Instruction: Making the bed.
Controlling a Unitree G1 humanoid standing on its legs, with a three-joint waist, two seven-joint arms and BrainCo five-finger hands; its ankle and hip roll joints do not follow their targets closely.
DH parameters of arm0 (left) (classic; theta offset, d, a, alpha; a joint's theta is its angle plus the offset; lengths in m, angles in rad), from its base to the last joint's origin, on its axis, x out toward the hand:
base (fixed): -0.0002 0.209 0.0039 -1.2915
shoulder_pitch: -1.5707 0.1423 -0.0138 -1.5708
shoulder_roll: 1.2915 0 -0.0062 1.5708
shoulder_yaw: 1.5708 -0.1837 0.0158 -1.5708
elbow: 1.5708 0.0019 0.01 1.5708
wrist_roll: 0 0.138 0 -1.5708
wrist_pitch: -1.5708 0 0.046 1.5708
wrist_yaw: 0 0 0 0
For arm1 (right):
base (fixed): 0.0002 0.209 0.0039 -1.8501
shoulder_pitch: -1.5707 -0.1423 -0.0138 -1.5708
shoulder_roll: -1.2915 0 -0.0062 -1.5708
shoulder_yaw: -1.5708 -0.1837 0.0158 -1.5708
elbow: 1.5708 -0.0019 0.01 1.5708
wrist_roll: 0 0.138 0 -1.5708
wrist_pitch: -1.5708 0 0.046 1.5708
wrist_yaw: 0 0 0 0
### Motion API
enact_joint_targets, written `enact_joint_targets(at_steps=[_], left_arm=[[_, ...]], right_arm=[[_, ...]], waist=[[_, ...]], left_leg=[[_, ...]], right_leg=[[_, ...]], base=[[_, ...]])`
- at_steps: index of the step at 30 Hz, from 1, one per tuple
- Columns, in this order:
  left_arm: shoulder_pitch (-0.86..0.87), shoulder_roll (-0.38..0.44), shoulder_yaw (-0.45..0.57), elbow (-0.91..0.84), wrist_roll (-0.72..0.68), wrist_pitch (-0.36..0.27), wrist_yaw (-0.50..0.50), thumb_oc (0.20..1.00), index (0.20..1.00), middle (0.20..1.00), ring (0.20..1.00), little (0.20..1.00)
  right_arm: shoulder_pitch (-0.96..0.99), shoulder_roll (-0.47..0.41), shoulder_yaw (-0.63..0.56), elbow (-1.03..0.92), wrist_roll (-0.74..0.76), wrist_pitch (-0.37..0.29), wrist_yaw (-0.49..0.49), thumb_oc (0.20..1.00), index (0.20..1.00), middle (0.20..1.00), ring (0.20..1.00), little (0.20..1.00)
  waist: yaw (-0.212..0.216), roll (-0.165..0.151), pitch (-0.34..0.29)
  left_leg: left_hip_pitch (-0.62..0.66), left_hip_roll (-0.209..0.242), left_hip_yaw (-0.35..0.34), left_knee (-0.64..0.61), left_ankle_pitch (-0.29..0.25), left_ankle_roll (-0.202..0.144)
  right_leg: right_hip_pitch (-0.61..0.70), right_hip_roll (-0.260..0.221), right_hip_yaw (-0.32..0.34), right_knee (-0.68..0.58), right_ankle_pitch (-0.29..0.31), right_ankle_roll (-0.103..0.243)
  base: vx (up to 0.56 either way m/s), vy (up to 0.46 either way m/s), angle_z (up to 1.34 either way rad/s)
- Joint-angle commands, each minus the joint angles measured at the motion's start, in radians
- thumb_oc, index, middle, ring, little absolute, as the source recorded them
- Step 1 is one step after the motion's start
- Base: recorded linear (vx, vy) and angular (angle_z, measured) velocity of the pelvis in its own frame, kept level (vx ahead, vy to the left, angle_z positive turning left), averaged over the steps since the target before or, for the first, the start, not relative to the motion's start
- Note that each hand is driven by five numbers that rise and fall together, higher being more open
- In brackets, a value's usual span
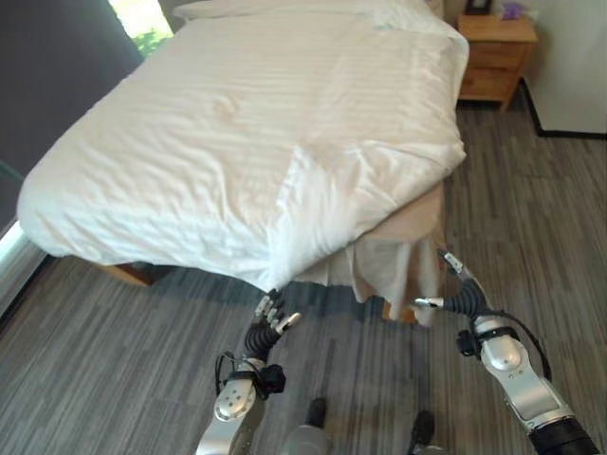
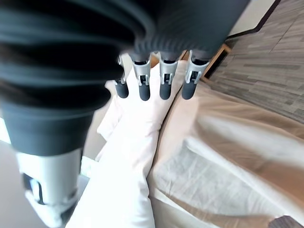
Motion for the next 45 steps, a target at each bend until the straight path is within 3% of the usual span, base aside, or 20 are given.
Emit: enact_joint_targets(at_steps=[1, 2, 3, 4, 5, 6, 8, 10, 11, 14, 17, 20, 21, 22, 24, 28, 31, 33, 35, 45], left_arm=[[-0.044, 0.080, 0.063, -0.052, 0.016, -0.039, -0.009, 1.000, 1.000, 1.000, 1.000, 1.000], [-0.037, 0.075, 0.066, -0.058, 0.011, -0.038, -0.011, 1.000, 1.000, 1.000, 1.000, 1.000], [-0.049, 0.061, 0.056, -0.065, -0.008, -0.035, -0.020, 1.000, 1.000, 1.000, 1.000, 1.000], [-0.050, 0.061, 0.056, -0.065, -0.008, -0.035, -0.020, 1.000, 1.000, 1.000, 1.000, 1.000], [-0.066, 0.055, 0.051, -0.076, -0.022, -0.031, -0.021, 1.000, 1.000, 1.000, 1.000, 1.000], [-0.066, 0.055, 0.052, -0.077, -0.023, -0.031, -0.021, 1.000, 1.000, 1.000, 1.000, 1.000], [-0.065, 0.055, 0.058, -0.090, -0.027, -0.031, -0.027, 1.000, 1.000, 1.000, 1.000, 1.000], [-0.066, 0.060, 0.061, -0.101, -0.022, -0.029, -0.025, 1.000, 1.000, 1.000, 1.000, 1.000], [-0.056, 0.061, 0.069, -0.109, -0.014, -0.030, -0.025, 1.000, 1.000, 1.000, 1.000, 1.000], [-0.052, 0.067, 0.064, -0.119, -0.013, -0.029, -0.011, 1.000, 1.000, 1.000, 1.000, 1.000], [-0.047, 0.069, 0.061, -0.122, -0.007, -0.028, -0.006, 1.000, 1.000, 1.000, 1.000, 1.000], [-0.058, 0.099, 0.036, -0.132, 0.000, -0.021, -0.004, 1.000, 1.000, 1.000, 1.000, 1.000], [-0.060, 0.108, 0.029, -0.133, 0.007, -0.018, 0.001, 1.000, 1.000, 1.000, 1.000, 1.000], [-0.071, 0.128, 0.018, -0.132, 0.012, -0.019, 0.009, 1.000, 1.000, 1.000, 1.000, 1.000], [-0.083, 0.151, 0.002, -0.140, 0.024, -0.031, 0.019, 1.000, 1.000, 1.000, 1.000, 1.000], [-0.083, 0.163, -0.017, -0.140, 0.009, -0.029, 0.000, 1.000, 1.000, 1.000, 1.000, 1.000], [-0.079, 0.168, -0.029, -0.111, -0.006, -0.019, -0.022, 1.000, 1.000, 1.000, 1.000, 1.000], [-0.080, 0.172, -0.034, -0.104, -0.014, -0.018, -0.028, 1.000, 1.000, 1.000, 1.000, 1.000], [-0.049, 0.168, -0.020, -0.101, -0.022, -0.016, -0.035, 1.000, 1.000, 1.000, 1.000, 1.000], [0.002, 0.167, -0.013, -0.078, -0.070, -0.017, -0.051, 1.000, 1.000, 1.000, 1.000, 1.000]], right_arm=[[-0.044, 0.020, 0.013, -0.081, -0.022, -0.033, 0.021, 1.000, 1.000, 1.000, 1.000, 1.000], [-0.043, 0.016, 0.015, -0.082, -0.024, -0.034, 0.019, 1.000, 1.000, 1.000, 1.000, 1.000], [-0.046, 0.005, 0.010, -0.083, -0.032, -0.035, 0.005, 1.000, 1.000, 1.000, 1.000, 1.000], [-0.047, 0.005, 0.009, -0.082, -0.032, -0.035, 0.005, 1.000, 1.000, 1.000, 1.000, 1.000], [-0.055, -0.011, -0.003, -0.077, -0.053, -0.025, -0.030, 1.000, 1.000, 1.000, 1.000, 1.000], [-0.056, -0.011, -0.002, -0.076, -0.053, -0.025, -0.031, 1.000, 1.000, 1.000, 1.000, 1.000], [-0.067, -0.009, -0.018, -0.075, -0.081, -0.009, -0.054, 1.000, 1.000, 1.000, 1.000, 1.000], [-0.087, -0.013, -0.031, -0.078, -0.133, 0.008, -0.082, 1.000, 1.000, 1.000, 1.000, 1.000], [-0.100, -0.017, -0.044, -0.083, -0.168, 0.010, -0.109, 1.000, 1.000, 1.000, 1.000, 1.000], [-0.157, -0.026, -0.064, -0.097, -0.207, 0.023, -0.159, 1.000, 1.000, 1.000, 1.000, 1.000], [-0.178, -0.032, -0.066, -0.107, -0.233, 0.027, -0.172, 1.000, 1.000, 1.000, 1.000, 1.000], [-0.215, -0.018, -0.095, -0.121, -0.272, 0.038, -0.213, 1.000, 1.000, 1.000, 1.000, 1.000], [-0.227, -0.006, -0.096, -0.129, -0.276, 0.039, -0.217, 1.000, 1.000, 1.000, 1.000, 1.000], [-0.270, 0.002, -0.097, -0.136, -0.305, 0.043, -0.241, 1.000, 1.000, 1.000, 1.000, 1.000], [-0.336, -0.028, -0.097, -0.124, -0.359, 0.043, -0.294, 1.000, 1.000, 1.000, 1.000, 1.000], [-0.390, -0.049, -0.103, -0.077, -0.340, 0.058, -0.320, 1.000, 1.000, 1.000, 1.000, 1.000], [-0.425, -0.100, -0.087, 0.005, -0.353, 0.094, -0.335, 1.000, 1.000, 1.000, 1.000, 1.000], [-0.430, -0.118, -0.082, 0.053, -0.349, 0.108, -0.348, 1.000, 1.000, 1.000, 1.000, 1.000], [-0.532, -0.124, -0.031, 0.187, -0.317, 0.138, -0.346, 1.000, 1.000, 1.000, 1.000, 1.000], [-0.797, -0.125, 0.131, 0.641, -0.201, 0.150, -0.327, 1.000, 1.000, 1.000, 1.000, 1.000]], waist=[[0.023, -0.092, -0.004], [0.031, -0.083, 0.003], [0.045, -0.066, 0.046], [0.042, -0.066, 0.046], [0.041, -0.078, 0.083], [0.041, -0.079, 0.082], [0.035, -0.094, 0.088], [0.035, -0.097, 0.075], [0.036, -0.084, 0.052], [0.040, -0.063, 0.020], [0.041, -0.068, 0.010], [0.028, -0.104, 0.008], [0.023, -0.111, 0.009], [0.006, -0.117, 0.029], [-0.004, -0.102, 0.051], [0.013, -0.122, 0.054], [0.021, -0.147, 0.047], [0.026, -0.163, 0.042], [0.062, -0.185, 0.023], [0.106, -0.157, 0.008]], left_leg=[[0.174, -0.008, 0.029, -0.035, -0.140, -0.065], [0.152, 0.004, 0.047, 0.029, -0.114, -0.088], [0.033, 0.018, 0.103, 0.240, -0.018, -0.131], [0.021, 0.016, 0.097, 0.254, -0.022, -0.131], [-0.083, 0.058, 0.218, 0.398, 0.029, -0.103], [-0.088, 0.057, 0.218, 0.404, 0.027, -0.101], [-0.143, 0.073, 0.343, 0.446, -0.005, -0.072], [-0.178, 0.072, 0.460, 0.403, -0.043, -0.047], [-0.181, 0.040, 0.531, 0.287, -0.035, -0.043], [-0.149, 0.033, 0.642, 0.112, 0.043, -0.031], [-0.098, 0.000, 0.637, 0.040, 0.047, -0.010], [-0.017, -0.034, 0.607, -0.035, 0.048, 0.009], [0.004, -0.038, 0.600, -0.040, 0.028, 0.020], [0.049, -0.037, 0.589, -0.049, -0.003, 0.037], [0.056, -0.006, 0.573, -0.052, 0.009, 0.044], [0.049, -0.017, 0.498, -0.052, -0.009, 0.022], [0.054, -0.031, 0.429, -0.052, -0.029, -0.003], [0.052, -0.043, 0.408, -0.052, -0.033, -0.003], [0.057, -0.038, 0.410, -0.052, -0.033, -0.016], [0.032, -0.010, 0.379, -0.052, -0.006, -0.051]], right_leg=[[-0.042, -0.126, 0.091, -0.020, 0.010, 0.072], [-0.017, -0.114, 0.077, -0.020, -0.012, 0.057], [0.035, -0.112, 0.029, -0.020, -0.051, 0.021], [0.034, -0.113, 0.025, -0.020, -0.051, 0.021], [0.075, -0.117, -0.028, -0.020, -0.076, -0.001], [0.073, -0.118, -0.028, -0.020, -0.076, -0.001], [0.089, -0.115, -0.055, -0.020, -0.098, -0.005], [0.100, -0.109, -0.075, -0.020, -0.123, -0.003], [0.126, -0.079, -0.082, -0.020, -0.163, 0.004], [0.156, -0.047, -0.121, -0.020, -0.198, 0.009], [0.177, -0.044, -0.131, -0.020, -0.185, 0.016], [0.188, -0.053, -0.155, 0.091, -0.169, 0.027], [0.163, -0.063, -0.150, 0.157, -0.163, 0.040], [0.062, -0.124, -0.123, 0.391, -0.114, 0.101], [-0.049, -0.139, -0.086, 0.568, -0.062, 0.110], [-0.039, -0.165, -0.086, 0.375, -0.102, 0.075], [-0.036, -0.148, 0.015, 0.102, -0.078, 0.063], [-0.019, -0.144, 0.041, 0.049, -0.057, 0.062], [0.015, -0.170, 0.000, 0.021, 0.014, 0.081], [0.054, -0.132, -0.060, -0.020, -0.013, 0.053]], base=[[0.32, -0.227, 0.16], [0.20, -0.222, 0.16], [0.07, -0.127, 0.19], [0.03, -0.257, 0.43], [0.03, -0.172, 0.56], [0.09, -0.271, 0.99], [0.12, -0.157, 0.91], [0.28, -0.034, 0.50], [0.35, 0.091, 0.42], [0.23, 0.095, 0.18], [0.18, 0.088, 0.38], [0.24, 0.098, 0.33], [0.14, 0.149, 0.32], [0.14, 0.172, 0.27], [0.11, 0.089, 0.62], [0.17, -0.102, 0.60], [0.21, -0.172, 0.63], [0.16, -0.133, 0.82], [0.23, -0.195, 1.12], [0.12, -0.040, 0.11]])
